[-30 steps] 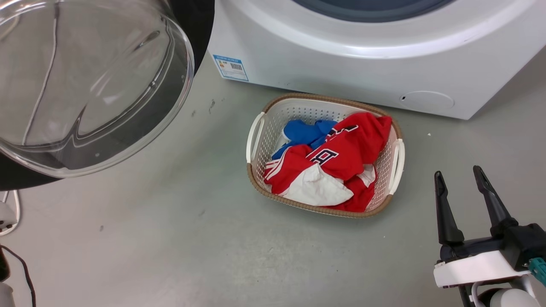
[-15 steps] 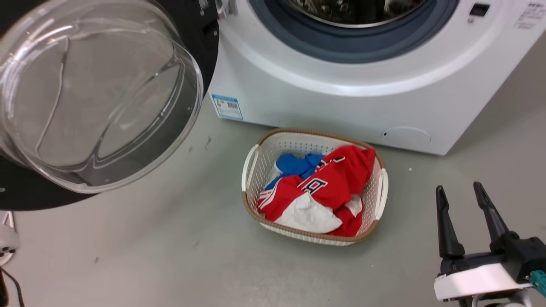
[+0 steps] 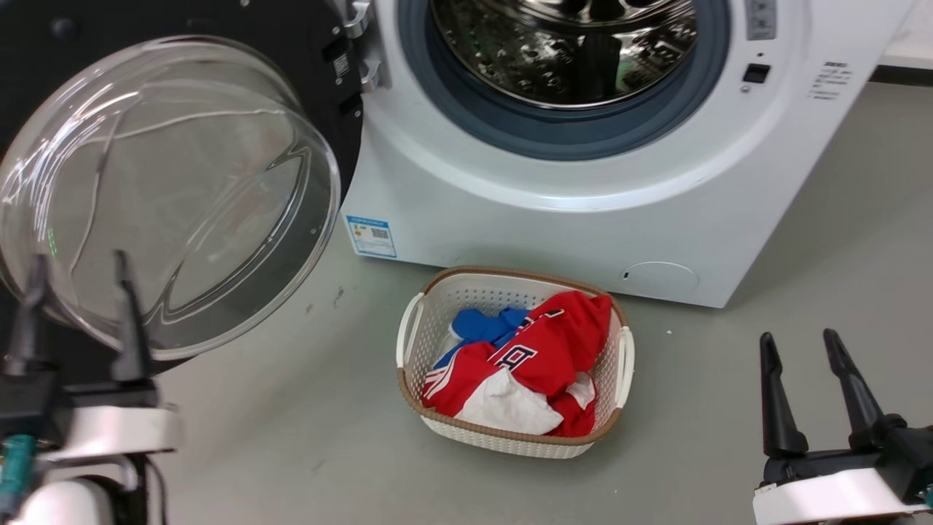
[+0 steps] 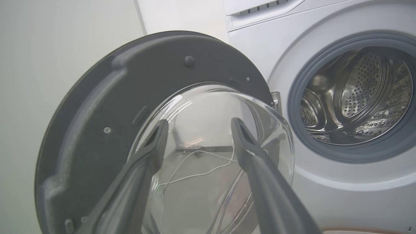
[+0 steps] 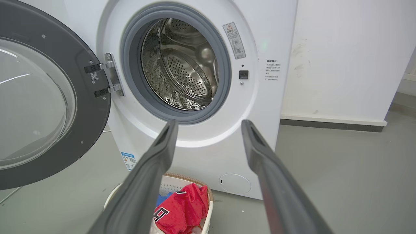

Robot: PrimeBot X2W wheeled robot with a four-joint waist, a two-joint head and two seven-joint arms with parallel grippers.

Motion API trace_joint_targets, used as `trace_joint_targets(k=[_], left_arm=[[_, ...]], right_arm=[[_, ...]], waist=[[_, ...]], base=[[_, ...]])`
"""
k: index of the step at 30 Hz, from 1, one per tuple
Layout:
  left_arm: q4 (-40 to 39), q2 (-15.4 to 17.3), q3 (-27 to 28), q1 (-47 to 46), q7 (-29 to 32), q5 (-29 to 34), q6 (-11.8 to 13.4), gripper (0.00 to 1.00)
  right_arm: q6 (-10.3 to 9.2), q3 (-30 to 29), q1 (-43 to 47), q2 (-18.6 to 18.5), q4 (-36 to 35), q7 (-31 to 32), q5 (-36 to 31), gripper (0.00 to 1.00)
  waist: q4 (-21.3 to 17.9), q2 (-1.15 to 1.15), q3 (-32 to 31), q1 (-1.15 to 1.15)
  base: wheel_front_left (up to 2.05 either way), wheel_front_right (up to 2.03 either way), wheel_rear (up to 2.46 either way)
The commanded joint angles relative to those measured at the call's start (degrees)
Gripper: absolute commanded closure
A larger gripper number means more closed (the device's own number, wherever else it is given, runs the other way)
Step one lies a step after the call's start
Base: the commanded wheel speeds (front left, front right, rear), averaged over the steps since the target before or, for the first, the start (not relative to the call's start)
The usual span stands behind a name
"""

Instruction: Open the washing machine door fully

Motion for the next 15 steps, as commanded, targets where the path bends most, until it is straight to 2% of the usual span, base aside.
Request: trace_joint_targets(k=[1,9,13,15], left_arm=[[-0.32,-0.30,-0.32,0.70,0.13,0.09,-0.12,0.00],[-1.17,-3.92,-6.35,4.50,0.13,-0.64,-0.44,0.00],[-0.25,-5.03,-7.98,6.04,0.13,-1.44,0.39,0.00],[0.14,-5.90,-9.05,8.32,0.13,-2.31,2.04,0.00]], right_arm=[[-0.01,-0.10,0.37,0.07,-0.36,-0.11,0.24,0.00],[-0.01,-0.27,1.35,0.08,-1.50,-0.11,0.58,0.00],[-0.01,-0.14,1.81,0.08,-1.81,-0.11,0.25,0.00],[-0.01,-0.28,2.73,0.08,-2.18,-0.11,0.44,0.00]], waist=[[-0.56,0.00,-0.49,0.00],[-3.68,0.00,-2.25,0.00],[-5.38,0.00,-3.00,0.00],[-6.83,0.00,-3.80,0.00]], base=[[0.00,0.00,0.00],[0.00,0.00,0.00],[0.00,0.00,0.00],[0.00,0.00,0.00]])
